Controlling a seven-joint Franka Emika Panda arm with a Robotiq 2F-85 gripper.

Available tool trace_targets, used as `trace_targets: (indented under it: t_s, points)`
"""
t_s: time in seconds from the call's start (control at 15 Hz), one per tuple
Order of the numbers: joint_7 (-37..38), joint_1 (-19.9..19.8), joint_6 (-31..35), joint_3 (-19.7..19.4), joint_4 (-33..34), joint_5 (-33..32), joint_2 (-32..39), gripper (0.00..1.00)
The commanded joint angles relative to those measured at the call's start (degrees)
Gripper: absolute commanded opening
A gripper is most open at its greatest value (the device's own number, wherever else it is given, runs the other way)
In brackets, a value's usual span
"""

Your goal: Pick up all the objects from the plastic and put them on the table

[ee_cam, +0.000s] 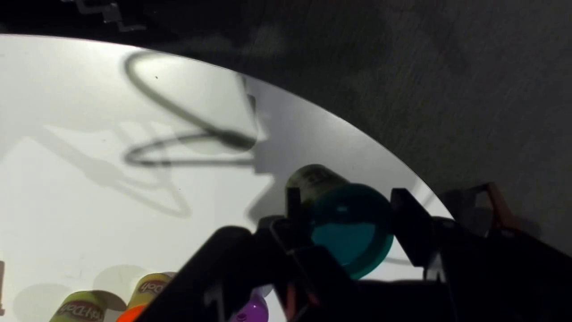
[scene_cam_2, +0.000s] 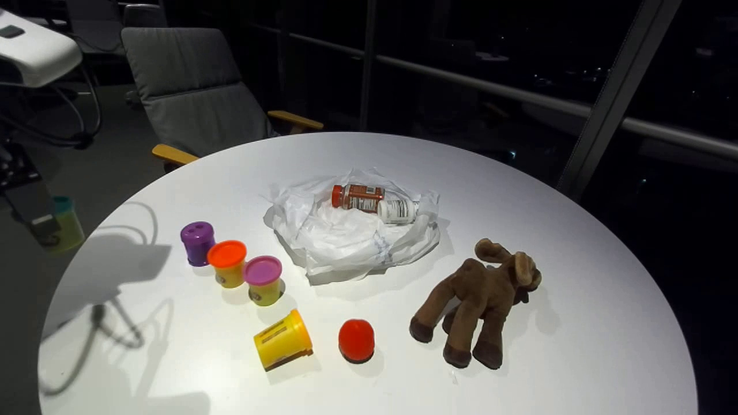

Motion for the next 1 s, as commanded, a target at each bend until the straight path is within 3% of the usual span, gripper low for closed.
trace_targets:
  t_s: [0.0,0.4,0.73,0.8,0.93]
  points:
    - [-0.97,-1.44,7.48,-0.22,0.03,-1.45,5.86,0.27]
    - [1.27,-4.30,15.03,-5.68,1.58,-8.42,15.58,0.27]
    - [0.43,-5.71,15.44,-6.95,3.12,-7.44,17.35,0.27]
    - [0.07,-6.34,14.99,-6.51,3.31,-7.21,17.01,0.77]
    - [-0.34,-7.87,13.89,-5.08,2.77,-6.24,14.05,0.84]
